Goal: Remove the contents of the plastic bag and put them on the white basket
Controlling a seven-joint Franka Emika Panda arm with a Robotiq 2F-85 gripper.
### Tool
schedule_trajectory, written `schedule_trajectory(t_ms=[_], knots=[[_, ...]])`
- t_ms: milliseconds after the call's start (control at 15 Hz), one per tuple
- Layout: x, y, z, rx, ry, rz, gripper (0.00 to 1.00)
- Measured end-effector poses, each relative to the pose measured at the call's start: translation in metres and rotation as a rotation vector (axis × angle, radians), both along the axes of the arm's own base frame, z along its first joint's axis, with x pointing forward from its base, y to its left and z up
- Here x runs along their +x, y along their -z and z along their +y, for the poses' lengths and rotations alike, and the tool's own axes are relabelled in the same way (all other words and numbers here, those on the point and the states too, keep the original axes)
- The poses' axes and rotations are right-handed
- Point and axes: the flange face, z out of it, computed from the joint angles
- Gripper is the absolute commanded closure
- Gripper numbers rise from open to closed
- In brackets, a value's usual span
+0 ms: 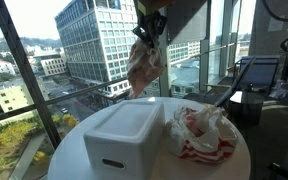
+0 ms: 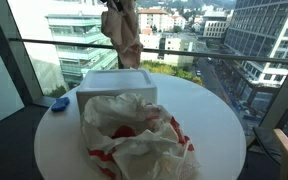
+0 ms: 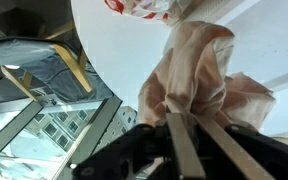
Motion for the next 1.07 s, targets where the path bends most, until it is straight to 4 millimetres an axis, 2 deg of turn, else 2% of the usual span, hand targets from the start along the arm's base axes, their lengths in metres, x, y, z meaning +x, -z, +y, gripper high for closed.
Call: schedule_trajectory(t_ms=[133, 200, 400, 467, 600, 667, 733, 867, 1067], knots=[[0.022, 0.013, 0.017, 0.033, -0.058, -0.088, 0.96], [0.035, 0.029, 0.022, 0.042, -0.083, -0.112, 0.96], [0.068, 0.105, 0.027, 0.057, -0.12, -0.072, 0.96], [0.075, 0.133, 0.026, 0.06, -0.12, -0.034, 0.66], [0.082, 0.181, 0.024, 0.068, -0.114, 0.042, 0.6], [0.082, 0.196, 0.025, 0.08, -0.114, 0.076, 0.52], [0.081, 0.204, 0.027, 0.095, -0.121, 0.104, 0.45], [0.077, 0.197, 0.032, 0.128, -0.14, 0.123, 0.29], [0.058, 0.152, 0.026, 0.2, -0.159, 0.14, 0.07]])
